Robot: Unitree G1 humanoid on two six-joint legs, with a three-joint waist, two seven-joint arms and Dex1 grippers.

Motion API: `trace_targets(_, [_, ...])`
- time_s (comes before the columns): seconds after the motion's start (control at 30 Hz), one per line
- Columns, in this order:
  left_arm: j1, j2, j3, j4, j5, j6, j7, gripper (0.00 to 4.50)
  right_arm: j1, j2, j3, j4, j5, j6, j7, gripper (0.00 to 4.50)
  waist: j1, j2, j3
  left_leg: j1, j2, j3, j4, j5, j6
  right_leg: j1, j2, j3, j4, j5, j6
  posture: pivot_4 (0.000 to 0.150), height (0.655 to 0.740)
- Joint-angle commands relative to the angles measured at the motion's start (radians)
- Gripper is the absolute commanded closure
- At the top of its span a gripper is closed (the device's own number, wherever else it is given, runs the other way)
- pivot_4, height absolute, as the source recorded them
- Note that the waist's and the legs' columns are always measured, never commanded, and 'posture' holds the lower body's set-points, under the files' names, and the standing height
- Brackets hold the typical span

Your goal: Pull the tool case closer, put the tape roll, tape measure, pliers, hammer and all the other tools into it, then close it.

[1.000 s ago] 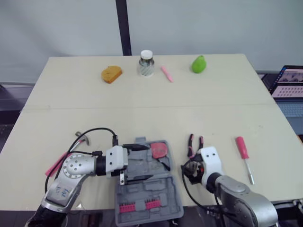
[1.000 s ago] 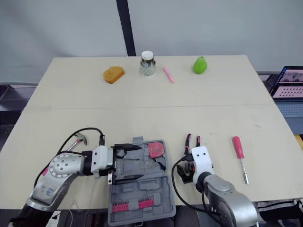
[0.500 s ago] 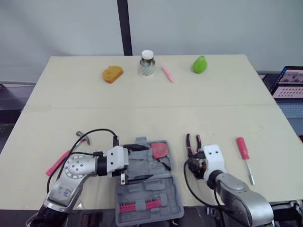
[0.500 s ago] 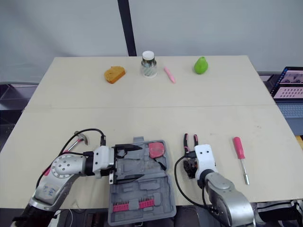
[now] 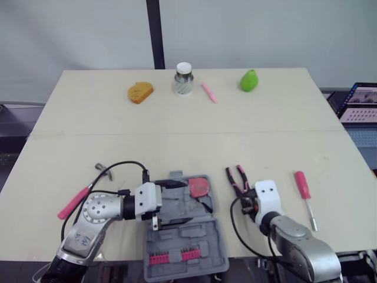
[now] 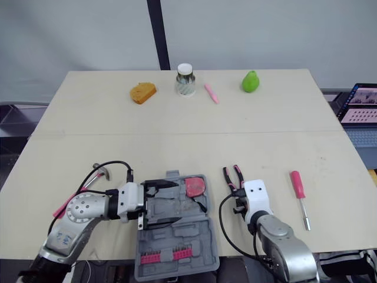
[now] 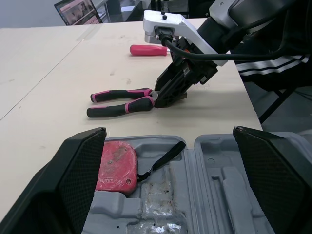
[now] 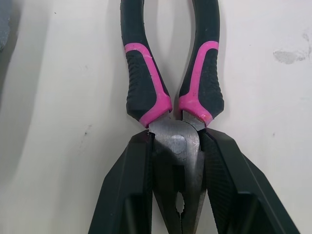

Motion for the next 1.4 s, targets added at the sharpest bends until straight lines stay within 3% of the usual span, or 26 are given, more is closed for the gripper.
trace_targets(0.03, [0.023,-0.001,0.033,-0.008,-0.010,-0.013,0.025,0.00,-0.011,-0.119,-0.019,0.018,-0.013,-0.072,0.100,3.56,0.000,0.000,0.000,0.000,0.000,0.000,0.000,0.000,0.000,0.000,0.000,0.000,0.000,0.000,0.000,0.150,0.7400])
trace_targets(0.33, [0.225,0.013,0.233,-0.073,-0.054,-0.011,0.110,0.00,-0.204,-0.479,0.003,0.070,0.101,-0.253,0.560,3.56,-0.022,0.003,0.003,0.000,0.003,0.000,-0.001,0.000,-0.001,-0.001,0.003,0.000,-0.001,0.000,-0.001,0.150,0.7400])
trace_targets(0.5, [0.425,0.008,0.360,-0.152,-0.084,-0.012,0.139,0.00,-0.461,-0.588,0.127,0.180,0.111,-0.329,0.818,3.56,-0.027,0.001,0.006,0.000,0.004,0.001,0.000,0.000,-0.001,0.000,0.003,0.000,-0.003,0.000,-0.001,0.150,0.7400])
trace_targets(0.63, [0.596,-0.022,0.437,-0.191,-0.095,-0.077,0.129,0.00,-0.651,-0.595,0.265,0.244,0.085,-0.352,0.977,3.56,-0.026,0.000,0.007,-0.001,0.004,0.000,0.000,-0.001,-0.001,0.000,0.003,0.000,-0.005,0.000,-0.001,0.150,0.7400])
trace_targets(0.8, [0.750,-0.067,0.496,-0.191,-0.109,-0.172,0.105,0.00,-0.799,-0.525,0.394,0.252,0.066,-0.284,1.036,3.56,-0.025,0.000,0.007,-0.003,0.004,-0.001,0.001,-0.003,-0.001,0.000,0.002,-0.002,-0.011,0.000,-0.001,0.150,0.7400])
trace_targets(1.1, [0.906,-0.124,0.509,-0.261,-0.142,-0.224,0.104,0.00,-0.874,-0.464,0.533,0.160,0.016,-0.176,1.032,3.56,-0.026,0.000,0.007,-0.004,0.005,-0.001,0.003,-0.006,0.000,0.000,0.002,-0.003,-0.012,0.000,-0.001,0.150,0.7400])
trace_targets(1.4, [0.958,-0.171,0.518,-0.296,-0.167,-0.233,0.139,0.00,-0.942,-0.359,0.710,0.227,-0.123,-0.191,1.007,3.56,-0.028,0.001,0.007,-0.005,0.006,0.000,0.004,-0.007,-0.001,-0.002,0.003,-0.003,-0.010,-0.001,-0.002,0.150,0.7400])
